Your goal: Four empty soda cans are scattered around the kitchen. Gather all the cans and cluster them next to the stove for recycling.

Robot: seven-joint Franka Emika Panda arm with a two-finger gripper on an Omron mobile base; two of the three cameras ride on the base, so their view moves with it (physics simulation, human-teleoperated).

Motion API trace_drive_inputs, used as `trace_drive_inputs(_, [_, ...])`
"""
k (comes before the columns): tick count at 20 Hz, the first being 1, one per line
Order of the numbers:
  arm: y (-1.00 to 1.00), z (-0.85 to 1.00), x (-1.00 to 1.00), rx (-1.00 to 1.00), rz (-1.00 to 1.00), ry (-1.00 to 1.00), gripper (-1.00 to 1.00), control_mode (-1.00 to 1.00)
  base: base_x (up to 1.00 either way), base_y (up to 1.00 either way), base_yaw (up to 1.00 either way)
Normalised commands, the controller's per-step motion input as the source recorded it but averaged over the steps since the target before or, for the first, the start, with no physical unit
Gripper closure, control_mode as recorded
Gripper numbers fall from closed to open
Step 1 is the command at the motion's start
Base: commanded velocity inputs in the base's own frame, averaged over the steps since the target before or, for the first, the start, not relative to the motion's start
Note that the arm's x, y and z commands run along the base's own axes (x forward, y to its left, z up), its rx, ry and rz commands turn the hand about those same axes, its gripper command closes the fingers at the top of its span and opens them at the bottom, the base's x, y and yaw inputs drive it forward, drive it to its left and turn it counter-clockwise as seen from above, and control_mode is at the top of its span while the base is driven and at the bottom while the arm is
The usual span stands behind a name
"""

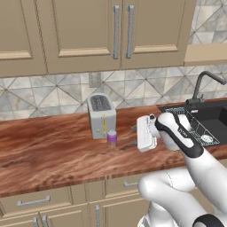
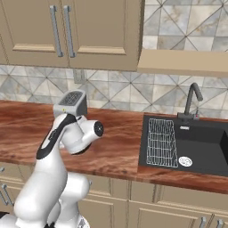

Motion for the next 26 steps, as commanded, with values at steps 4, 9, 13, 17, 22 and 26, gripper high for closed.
trace_drive_inputs(4, [0.09, -0.10, 0.15, 0.00, 0.00, 0.00, -1.00, -1.00, 0.00, 0.00, 0.00])
trace_drive_inputs(9, [0.04, -0.08, 0.23, 0.00, 0.00, -0.02, -1.00, -1.00, 0.00, 0.00, 0.00])
trace_drive_inputs(13, [0.00, -0.14, 0.19, 0.00, 0.00, -0.01, -1.00, -1.00, 0.00, 0.00, 0.00])
trace_drive_inputs(17, [0.00, -0.19, 0.19, 0.00, 0.00, 0.00, -1.00, -1.00, 0.00, 0.00, 0.00])
trace_drive_inputs(22, [0.00, -0.17, 0.19, 0.00, 0.00, 0.00, -1.00, -1.00, 0.00, 0.00, 0.00])
trace_drive_inputs(26, [0.00, -0.08, 0.11, 0.02, 0.00, 0.04, -1.00, -1.00, 0.00, 0.00, 0.00])
